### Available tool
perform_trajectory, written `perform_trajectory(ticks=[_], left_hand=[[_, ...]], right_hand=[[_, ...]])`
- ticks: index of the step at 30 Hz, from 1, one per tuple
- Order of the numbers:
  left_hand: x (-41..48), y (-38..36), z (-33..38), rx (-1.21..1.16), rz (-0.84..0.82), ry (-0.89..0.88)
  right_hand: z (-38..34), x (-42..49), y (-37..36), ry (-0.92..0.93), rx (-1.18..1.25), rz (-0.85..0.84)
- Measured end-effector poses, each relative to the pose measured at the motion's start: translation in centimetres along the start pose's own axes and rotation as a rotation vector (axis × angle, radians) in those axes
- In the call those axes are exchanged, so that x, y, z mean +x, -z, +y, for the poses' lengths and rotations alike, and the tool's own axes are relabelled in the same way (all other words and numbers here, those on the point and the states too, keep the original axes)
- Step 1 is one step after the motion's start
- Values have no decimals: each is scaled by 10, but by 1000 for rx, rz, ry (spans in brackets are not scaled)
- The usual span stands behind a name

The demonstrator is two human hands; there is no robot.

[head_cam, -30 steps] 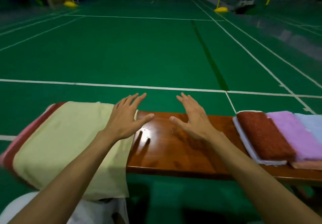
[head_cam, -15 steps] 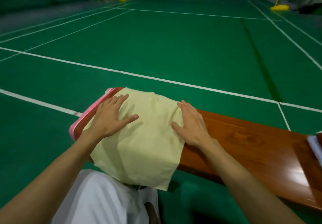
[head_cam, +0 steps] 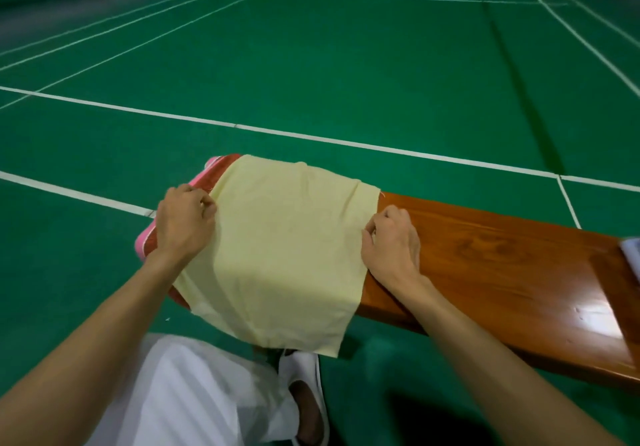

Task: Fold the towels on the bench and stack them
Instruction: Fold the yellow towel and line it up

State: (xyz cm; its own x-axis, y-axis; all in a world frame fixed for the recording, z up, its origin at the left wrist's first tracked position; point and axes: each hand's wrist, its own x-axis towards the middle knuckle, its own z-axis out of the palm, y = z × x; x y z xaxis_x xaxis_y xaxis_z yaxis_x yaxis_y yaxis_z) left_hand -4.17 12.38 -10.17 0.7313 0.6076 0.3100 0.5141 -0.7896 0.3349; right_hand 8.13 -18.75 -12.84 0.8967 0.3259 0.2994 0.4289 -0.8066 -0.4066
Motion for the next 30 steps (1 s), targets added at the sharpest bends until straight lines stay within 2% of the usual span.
perform_trajectory(ticks=[3,7,15,20,25,30], left_hand=[[1,5,9,-42,16,-1],[1,14,24,-148,23,26],[1,20,90,-334,-37,23],[-3,8,132,-424,-111,-62],[-26,-16,181,-467,-183,-169],[-52,-52,229,-486,-274,-206]], right_hand=[[1,2,3,14,54,-9],[10,2,16,-61,135,12],[46,11,69,-356,277,-35],[90,16,101,-487,410,19],[152,17,125,-701,718,33],[205,1,150,-750,679,170]])
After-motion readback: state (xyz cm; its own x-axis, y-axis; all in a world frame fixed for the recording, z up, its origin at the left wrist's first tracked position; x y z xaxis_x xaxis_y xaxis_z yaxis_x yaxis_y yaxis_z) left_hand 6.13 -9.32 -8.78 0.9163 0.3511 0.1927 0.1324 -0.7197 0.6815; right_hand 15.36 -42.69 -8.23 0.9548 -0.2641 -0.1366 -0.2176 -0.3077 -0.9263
